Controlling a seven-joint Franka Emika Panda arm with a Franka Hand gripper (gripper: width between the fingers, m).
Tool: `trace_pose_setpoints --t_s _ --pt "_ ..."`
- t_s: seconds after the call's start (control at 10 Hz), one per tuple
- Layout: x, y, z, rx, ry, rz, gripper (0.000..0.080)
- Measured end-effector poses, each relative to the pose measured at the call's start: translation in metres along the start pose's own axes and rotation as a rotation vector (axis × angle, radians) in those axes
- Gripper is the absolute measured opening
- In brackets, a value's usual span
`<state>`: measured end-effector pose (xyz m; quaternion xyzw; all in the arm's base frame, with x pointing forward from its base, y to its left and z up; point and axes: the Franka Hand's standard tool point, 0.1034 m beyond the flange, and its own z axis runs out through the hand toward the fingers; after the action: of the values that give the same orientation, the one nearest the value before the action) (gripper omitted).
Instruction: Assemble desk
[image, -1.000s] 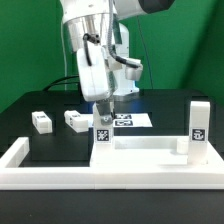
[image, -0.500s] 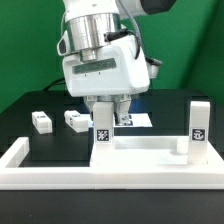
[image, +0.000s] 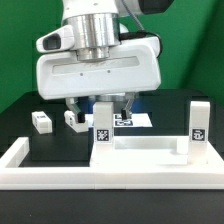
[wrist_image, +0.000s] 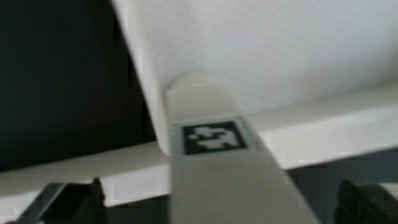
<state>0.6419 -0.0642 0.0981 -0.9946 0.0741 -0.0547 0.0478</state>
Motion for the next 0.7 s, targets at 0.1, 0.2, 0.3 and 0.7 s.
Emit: trace_pose_setpoints --t_s 0.1,0.2,0.3,0.7 --pt "-0.0003 -0.0010 0.0004 0.001 -0.001 0.028 0.0649" --pt "-0.0003 -0.0004 0.0004 0.001 0.000 0.027 0.0545" --pt "-0.0003 -0.0004 0.0004 0.001 -0.001 0.028 0.0412" --pt "0.0003 -0.0003 0.0003 -0.001 0.003 0.348 0.0290"
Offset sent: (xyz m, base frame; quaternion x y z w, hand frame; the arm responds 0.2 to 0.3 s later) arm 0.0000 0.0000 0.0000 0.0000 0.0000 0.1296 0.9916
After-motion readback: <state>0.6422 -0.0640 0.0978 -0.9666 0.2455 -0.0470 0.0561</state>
